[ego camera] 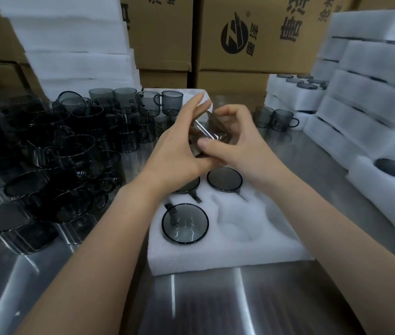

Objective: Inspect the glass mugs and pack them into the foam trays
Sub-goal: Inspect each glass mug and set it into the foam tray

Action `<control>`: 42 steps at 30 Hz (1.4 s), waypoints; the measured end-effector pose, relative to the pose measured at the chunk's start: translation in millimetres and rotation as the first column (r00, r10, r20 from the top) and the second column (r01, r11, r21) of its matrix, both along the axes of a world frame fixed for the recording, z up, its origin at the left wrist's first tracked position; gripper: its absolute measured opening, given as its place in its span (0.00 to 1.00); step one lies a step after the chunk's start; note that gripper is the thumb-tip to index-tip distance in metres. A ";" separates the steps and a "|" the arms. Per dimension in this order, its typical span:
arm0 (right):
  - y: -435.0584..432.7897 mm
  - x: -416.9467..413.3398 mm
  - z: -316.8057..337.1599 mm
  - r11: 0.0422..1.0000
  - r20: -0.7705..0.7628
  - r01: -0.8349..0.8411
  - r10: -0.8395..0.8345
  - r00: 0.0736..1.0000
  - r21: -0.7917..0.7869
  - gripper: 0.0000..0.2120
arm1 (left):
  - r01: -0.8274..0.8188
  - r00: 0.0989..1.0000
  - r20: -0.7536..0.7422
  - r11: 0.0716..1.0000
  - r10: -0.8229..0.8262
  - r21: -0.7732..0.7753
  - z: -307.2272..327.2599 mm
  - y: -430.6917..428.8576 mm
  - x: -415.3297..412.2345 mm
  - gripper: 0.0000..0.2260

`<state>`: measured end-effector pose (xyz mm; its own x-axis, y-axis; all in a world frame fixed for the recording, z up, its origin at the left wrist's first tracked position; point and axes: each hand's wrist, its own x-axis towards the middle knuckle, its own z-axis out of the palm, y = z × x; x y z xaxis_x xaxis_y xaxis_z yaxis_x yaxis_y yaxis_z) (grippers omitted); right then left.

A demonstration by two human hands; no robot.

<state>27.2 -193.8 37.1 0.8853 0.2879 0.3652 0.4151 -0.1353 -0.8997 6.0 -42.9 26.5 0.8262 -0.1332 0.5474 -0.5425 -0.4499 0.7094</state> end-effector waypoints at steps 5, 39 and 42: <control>9.7 -5.9 -2.1 0.980 0.147 0.110 -0.085 0.985 -0.168 0.26 | -0.161 0.985 0.083 0.984 0.154 0.082 9.2 -4.8 -6.2 0.32; 2.0 -5.8 13.0 0.841 -0.334 -0.197 0.400 0.854 0.504 0.20 | -0.127 0.967 0.230 0.990 0.111 0.056 7.9 -9.0 -9.9 0.35; -0.8 -2.3 7.2 0.929 -0.155 -0.135 0.198 0.968 0.344 0.13 | -0.110 0.974 0.209 0.991 0.092 0.074 6.8 -8.9 -8.6 0.38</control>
<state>24.9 -194.7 44.3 0.8957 0.3285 0.2998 0.2291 0.2368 -0.9442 -2.6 -51.8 33.3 0.7093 -0.1080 0.6966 -0.6209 -0.5634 0.5449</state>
